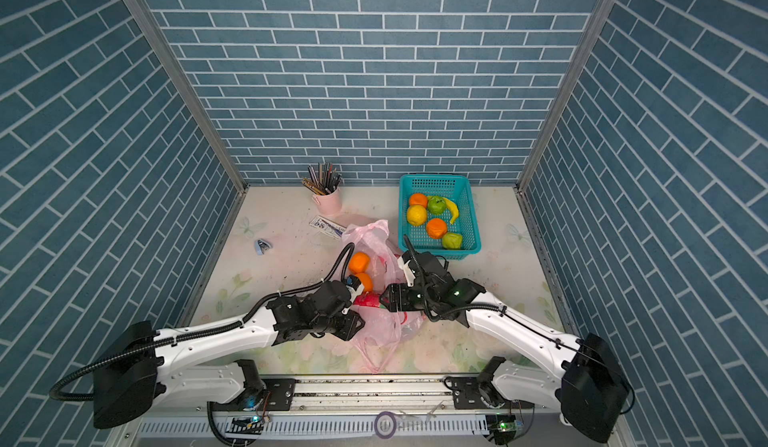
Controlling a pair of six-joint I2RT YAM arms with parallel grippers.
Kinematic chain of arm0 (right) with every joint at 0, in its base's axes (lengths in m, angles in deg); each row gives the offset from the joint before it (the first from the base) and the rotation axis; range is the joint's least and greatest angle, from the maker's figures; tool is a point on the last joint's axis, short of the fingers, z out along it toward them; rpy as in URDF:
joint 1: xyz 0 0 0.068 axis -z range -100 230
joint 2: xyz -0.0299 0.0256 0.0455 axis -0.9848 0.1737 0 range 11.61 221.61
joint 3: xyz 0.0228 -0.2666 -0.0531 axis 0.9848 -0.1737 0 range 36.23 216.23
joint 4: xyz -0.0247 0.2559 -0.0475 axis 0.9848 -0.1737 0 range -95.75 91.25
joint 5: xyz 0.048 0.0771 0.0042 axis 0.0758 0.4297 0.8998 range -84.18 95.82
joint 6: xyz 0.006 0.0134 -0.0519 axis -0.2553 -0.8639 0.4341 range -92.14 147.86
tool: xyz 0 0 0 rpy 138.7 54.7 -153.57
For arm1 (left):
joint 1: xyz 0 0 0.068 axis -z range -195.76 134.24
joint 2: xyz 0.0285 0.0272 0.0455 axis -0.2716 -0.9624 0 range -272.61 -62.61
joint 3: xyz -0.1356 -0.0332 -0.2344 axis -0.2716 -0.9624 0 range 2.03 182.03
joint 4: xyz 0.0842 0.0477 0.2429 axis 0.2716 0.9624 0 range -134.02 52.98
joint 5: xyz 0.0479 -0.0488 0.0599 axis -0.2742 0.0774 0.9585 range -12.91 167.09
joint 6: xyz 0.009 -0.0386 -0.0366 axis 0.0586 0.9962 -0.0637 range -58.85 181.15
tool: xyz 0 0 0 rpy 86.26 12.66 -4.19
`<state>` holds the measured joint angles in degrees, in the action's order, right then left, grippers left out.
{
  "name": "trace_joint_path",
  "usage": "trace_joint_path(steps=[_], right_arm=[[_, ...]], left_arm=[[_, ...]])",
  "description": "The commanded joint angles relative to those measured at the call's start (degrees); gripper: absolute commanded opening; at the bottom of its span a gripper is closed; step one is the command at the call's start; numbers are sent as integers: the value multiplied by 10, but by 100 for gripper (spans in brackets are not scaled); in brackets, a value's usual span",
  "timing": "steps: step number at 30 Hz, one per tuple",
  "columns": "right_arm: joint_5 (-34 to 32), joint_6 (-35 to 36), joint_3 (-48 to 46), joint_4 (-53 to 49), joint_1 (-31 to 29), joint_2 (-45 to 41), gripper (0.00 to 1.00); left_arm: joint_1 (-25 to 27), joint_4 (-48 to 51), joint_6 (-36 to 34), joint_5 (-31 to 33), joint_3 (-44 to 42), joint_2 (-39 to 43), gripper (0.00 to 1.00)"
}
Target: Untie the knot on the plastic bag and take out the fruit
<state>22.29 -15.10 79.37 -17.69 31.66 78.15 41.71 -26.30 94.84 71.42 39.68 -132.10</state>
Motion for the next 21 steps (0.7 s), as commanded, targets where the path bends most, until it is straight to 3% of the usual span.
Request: trace_joint_path(steps=[1, 4, 10, 16, 21], right_arm=[[-28, -8, 5, -13, -9, 15, 73], [-28, -11, 5, -5, -11, 21, 67], [-32, -17, 9, 11, -14, 18, 64], [-53, -30, 13, 19, -15, 11, 64], [-77, -41, 11, 21, -14, -8, 64]], left_arm=[[4, -8, 0, 45, 25, 35, 50], [3, -29, -11, 66, 44, 63, 60], [-2, -38, -33, 128, 100, 57, 61], [-9, 29, -36, 212, 203, -54, 61], [-37, 38, -54, 211, 225, -120, 60]])
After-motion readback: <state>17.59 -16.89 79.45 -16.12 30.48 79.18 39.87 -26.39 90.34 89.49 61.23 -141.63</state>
